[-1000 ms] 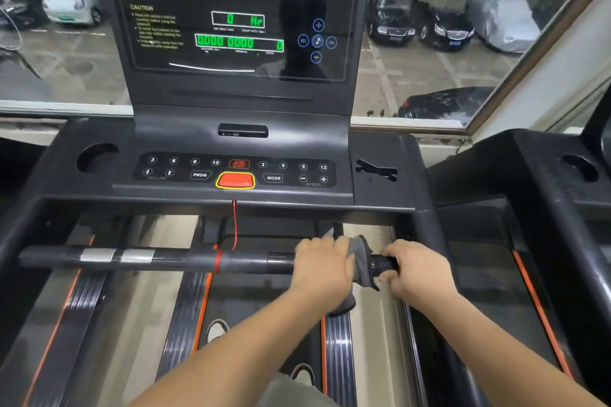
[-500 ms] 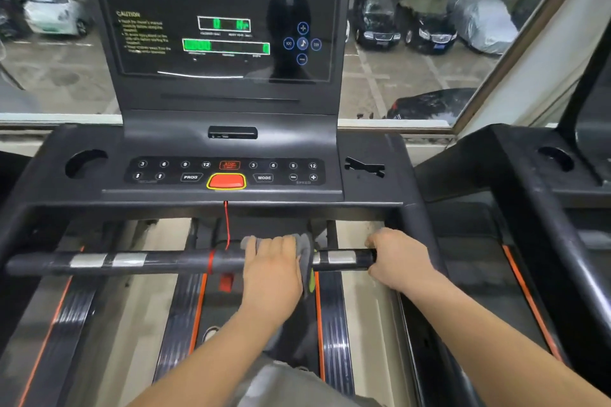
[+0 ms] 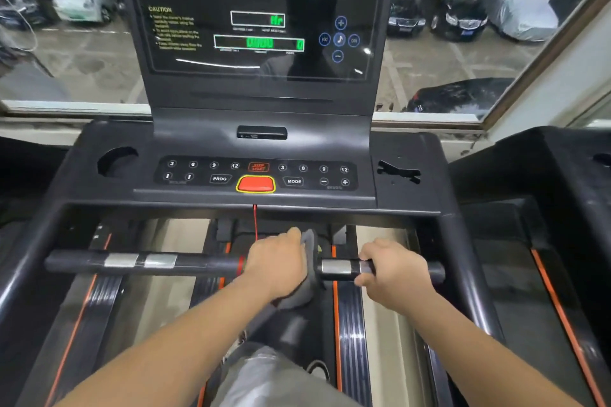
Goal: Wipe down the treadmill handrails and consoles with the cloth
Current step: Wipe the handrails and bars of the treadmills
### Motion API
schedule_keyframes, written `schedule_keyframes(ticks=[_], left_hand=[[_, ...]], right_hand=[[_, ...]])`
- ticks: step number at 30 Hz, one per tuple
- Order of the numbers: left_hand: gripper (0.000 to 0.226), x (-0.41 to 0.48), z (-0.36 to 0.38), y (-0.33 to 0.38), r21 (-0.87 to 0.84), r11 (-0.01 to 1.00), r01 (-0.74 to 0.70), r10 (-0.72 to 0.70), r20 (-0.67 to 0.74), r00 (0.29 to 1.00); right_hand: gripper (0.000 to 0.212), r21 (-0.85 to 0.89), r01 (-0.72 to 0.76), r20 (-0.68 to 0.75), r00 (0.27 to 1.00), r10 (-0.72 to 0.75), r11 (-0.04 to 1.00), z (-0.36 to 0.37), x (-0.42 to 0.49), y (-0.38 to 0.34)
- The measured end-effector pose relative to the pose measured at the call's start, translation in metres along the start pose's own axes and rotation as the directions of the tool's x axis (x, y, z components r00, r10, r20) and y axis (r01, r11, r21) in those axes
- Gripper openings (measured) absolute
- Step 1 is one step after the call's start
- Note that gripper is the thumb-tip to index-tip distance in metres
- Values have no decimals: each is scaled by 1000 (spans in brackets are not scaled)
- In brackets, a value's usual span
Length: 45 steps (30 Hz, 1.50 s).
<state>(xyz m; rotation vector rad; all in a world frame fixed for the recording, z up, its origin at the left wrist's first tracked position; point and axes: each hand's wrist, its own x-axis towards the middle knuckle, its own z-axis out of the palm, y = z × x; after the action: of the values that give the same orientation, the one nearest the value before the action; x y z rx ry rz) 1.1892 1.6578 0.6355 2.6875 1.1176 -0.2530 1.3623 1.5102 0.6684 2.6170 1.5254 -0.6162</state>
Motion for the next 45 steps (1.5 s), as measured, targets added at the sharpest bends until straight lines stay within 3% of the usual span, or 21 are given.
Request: schedule_keyframes(ticks=[3, 5, 7, 9, 11, 13, 15, 18, 21, 22, 24, 26, 28, 30, 32, 35, 37, 38, 40, 43, 45], left_hand=[[35, 40, -15, -1, -110, 990, 94, -43, 397, 917], [31, 47, -19, 3, -132, 985, 114, -36, 488, 872], [30, 38, -15, 7, -132, 980, 151, -86, 404, 911], [21, 7, -4, 14, -107, 992, 71, -64, 67, 996], [8, -32, 10, 23, -60, 996, -70, 51, -265, 963], [17, -47, 26, 31, -91, 981, -171, 124, -389, 913], [20, -35, 28, 49, -73, 951, -299, 258, -341, 904], [20, -2, 14, 106, -89, 884, -460, 450, -107, 886], [32, 36, 7, 155, -241, 906, -349, 392, 159, 906], [31, 40, 10, 165, -246, 918, -312, 358, 174, 917], [35, 26, 21, 176, -71, 943, -324, 329, 65, 942], [69, -9, 38, 177, 80, 907, -414, 411, 57, 910], [92, -22, 50, 175, 112, 863, -492, 495, 5, 869], [81, -2, 49, 180, 103, 859, -501, 505, -14, 863], [50, 21, 38, 191, 120, 866, -485, 491, -19, 871], [40, 51, 13, 205, -149, 911, -385, 407, 165, 898], [48, 72, 7, 203, -334, 916, -225, 352, 395, 849], [54, 78, 7, 202, -365, 913, -183, 343, 444, 828], [62, 77, 12, 199, -302, 930, -209, 326, 415, 849], [69, 39, 21, 188, -51, 941, -335, 339, 175, 924], [68, 17, 17, 178, 91, 909, -407, 404, 51, 913]], right_hand=[[26, 32, -23, -12, 1000, 23, 999, 2, 0, 0], [28, 46, -25, -12, 1000, 25, 999, 2, -1, 2], [28, 108, -24, 13, 1000, 23, 994, 1, -2, 8], [32, 274, -24, 37, 999, 15, 961, -2, -8, 17], [28, 398, -11, -77, 996, 46, 917, -4, -20, 35], [27, 361, -28, -275, 952, 135, 932, -8, -31, 59], [44, 316, -184, -326, 900, 288, 931, -12, -39, 84], [50, 357, -448, -183, 827, 531, 820, -11, -44, 110], [42, 443, -501, -80, 804, 589, 744, -10, -44, 119], [41, 464, -495, -69, 807, 587, 735, -11, -43, 124], [41, 497, -504, -30, 804, 594, 707, -18, -40, 132], [44, 521, -519, 13, 799, 601, 678, -23, -37, 138], [41, 531, -534, 30, 787, 616, 657, -25, -32, 141], [38, 523, -539, 31, 787, 617, 661, -27, -28, 141], [41, 509, -539, 33, 791, 611, 671, -28, -26, 139], [44, 477, -549, 48, 796, 604, 686, -30, -25, 137], [46, 448, -557, 48, 796, 603, 699, -30, -26, 136], [46, 437, -557, 48, 799, 600, 706, -30, -26, 135], [46, 427, -554, 51, 804, 592, 715, -30, -26, 134], [45, 418, -551, 52, 808, 587, 722, -33, -27, 134], [45, 430, -546, 60, 812, 580, 719, -35, -28, 136]])
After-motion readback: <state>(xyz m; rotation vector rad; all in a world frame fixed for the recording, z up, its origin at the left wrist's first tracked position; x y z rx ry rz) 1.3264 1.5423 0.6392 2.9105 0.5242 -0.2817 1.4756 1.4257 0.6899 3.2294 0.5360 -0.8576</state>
